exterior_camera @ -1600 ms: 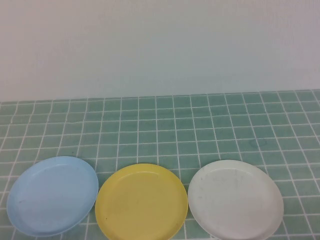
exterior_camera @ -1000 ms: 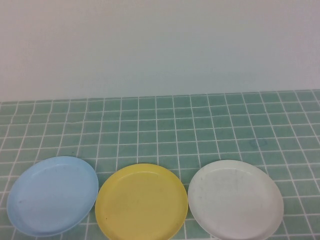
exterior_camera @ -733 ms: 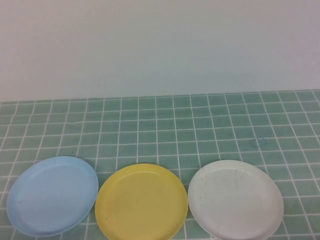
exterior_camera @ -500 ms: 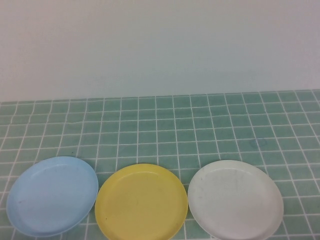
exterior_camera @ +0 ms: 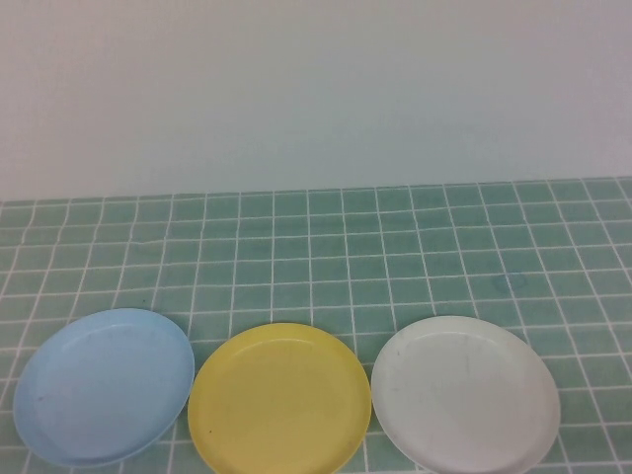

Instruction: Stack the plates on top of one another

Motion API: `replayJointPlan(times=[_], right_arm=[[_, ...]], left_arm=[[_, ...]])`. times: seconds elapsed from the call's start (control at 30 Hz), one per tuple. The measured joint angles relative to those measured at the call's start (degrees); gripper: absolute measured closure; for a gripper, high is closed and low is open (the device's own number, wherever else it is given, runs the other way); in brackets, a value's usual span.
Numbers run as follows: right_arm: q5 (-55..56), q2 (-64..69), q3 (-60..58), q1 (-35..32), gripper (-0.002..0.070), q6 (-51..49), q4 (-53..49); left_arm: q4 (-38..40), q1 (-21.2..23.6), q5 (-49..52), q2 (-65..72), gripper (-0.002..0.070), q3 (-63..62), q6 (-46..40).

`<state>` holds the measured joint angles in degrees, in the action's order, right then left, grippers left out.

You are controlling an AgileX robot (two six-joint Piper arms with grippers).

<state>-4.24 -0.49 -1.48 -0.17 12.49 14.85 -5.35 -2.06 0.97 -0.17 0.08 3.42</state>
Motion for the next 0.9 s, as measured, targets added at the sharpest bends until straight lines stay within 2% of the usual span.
replayJointPlan(times=[0.13,0.33,0.43,0.63,0.77,0.9], right_arm=[[0.34,0.00,0.00,0.00,0.0678,-0.53,3.71],[8.15,0.00,0.00,0.00,0.0678,1.45,4.78],[11.59,0.00,0.00,0.00,0.0678,3.21,4.79],[19.36,0.00,0.00,0.00,0.0678,5.65,4.87],[15.45,0.00,4.54,0.00,0.0678,8.37,4.29],[8.03,0.00,11.93,0.00,0.0678,12.43,1.83]], left_arm=[[-0.28,0.00,0.01,0.00,0.0676,0.00,0.00],[1.89,0.00,-1.88,0.03,0.0676,0.00,2.17],[8.24,0.00,-4.85,0.12,0.0676,0.00,9.71],[10.53,0.00,-17.28,0.12,0.0676,-0.23,13.19],[10.21,0.00,-5.06,0.17,0.0676,-9.29,13.20],[4.03,0.00,8.38,0.37,0.0676,-19.20,8.73]])
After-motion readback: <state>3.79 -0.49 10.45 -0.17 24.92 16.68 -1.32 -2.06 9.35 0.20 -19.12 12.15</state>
